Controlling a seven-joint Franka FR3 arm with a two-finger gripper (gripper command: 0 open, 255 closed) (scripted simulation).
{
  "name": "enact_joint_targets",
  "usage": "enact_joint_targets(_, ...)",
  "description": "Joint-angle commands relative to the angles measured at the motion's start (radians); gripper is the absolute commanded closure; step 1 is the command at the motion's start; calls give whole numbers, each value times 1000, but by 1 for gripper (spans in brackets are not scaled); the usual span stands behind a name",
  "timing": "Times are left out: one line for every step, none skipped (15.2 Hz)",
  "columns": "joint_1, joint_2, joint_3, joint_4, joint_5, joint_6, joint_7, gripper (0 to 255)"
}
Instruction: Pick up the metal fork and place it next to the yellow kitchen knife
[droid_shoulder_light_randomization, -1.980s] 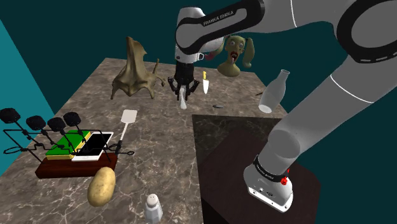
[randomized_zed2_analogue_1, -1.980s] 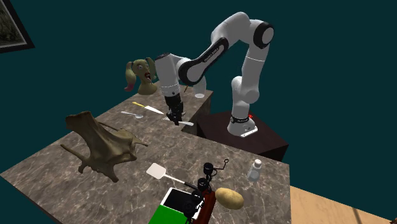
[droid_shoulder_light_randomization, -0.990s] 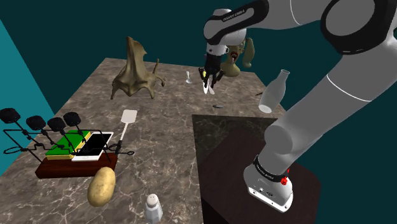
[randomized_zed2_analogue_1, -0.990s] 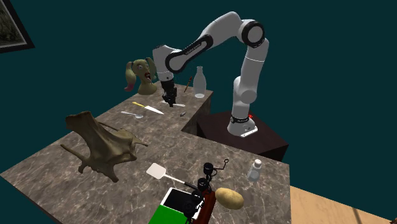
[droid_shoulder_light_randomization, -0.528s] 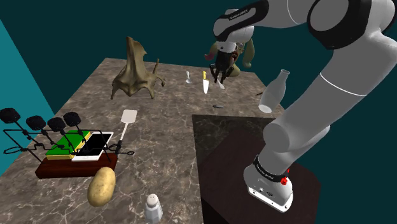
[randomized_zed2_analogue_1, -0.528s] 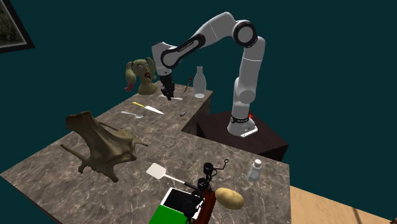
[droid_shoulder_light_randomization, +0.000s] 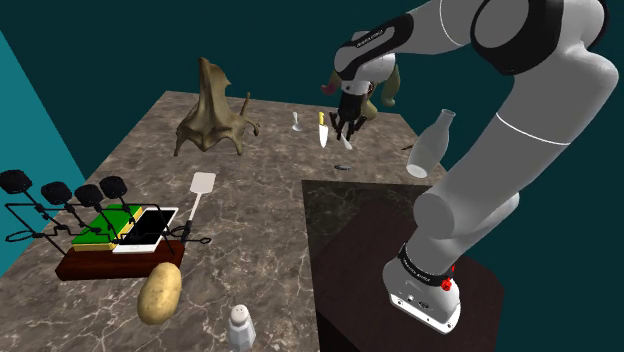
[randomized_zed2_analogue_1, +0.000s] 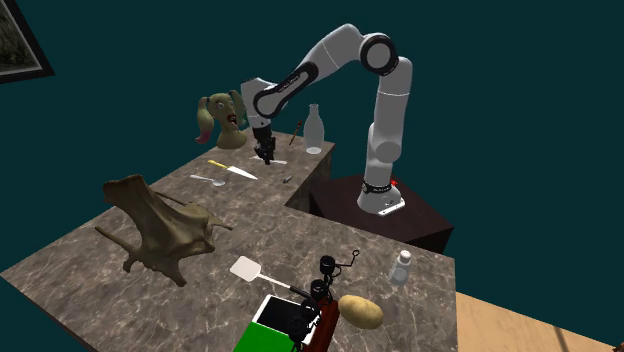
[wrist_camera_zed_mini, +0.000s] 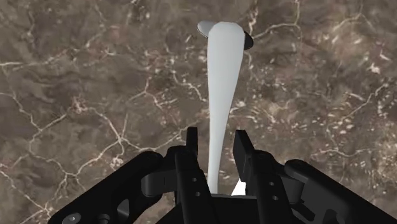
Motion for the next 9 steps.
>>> enact_joint_targets(1,16,1,-8,2,25,-1,255)
enact_joint_targets(1,24,1,-14,2,39,-2,255)
enact_joint_targets(1,31,1,-20,3,52,-3,255)
enact_joint_targets(1,39,1,-25,4,65,-4,255)
enact_joint_targets(1,47,1,-30,5,78,-5,255)
enact_joint_targets(1,56,1,-35,6,92,-6,255)
enact_joint_targets(1,64,1,-40,7,105,-7,255)
enact_joint_targets(1,69,1,-43,7,113,-7,255)
enact_joint_targets(1,69,1,-43,7,113,-7,255)
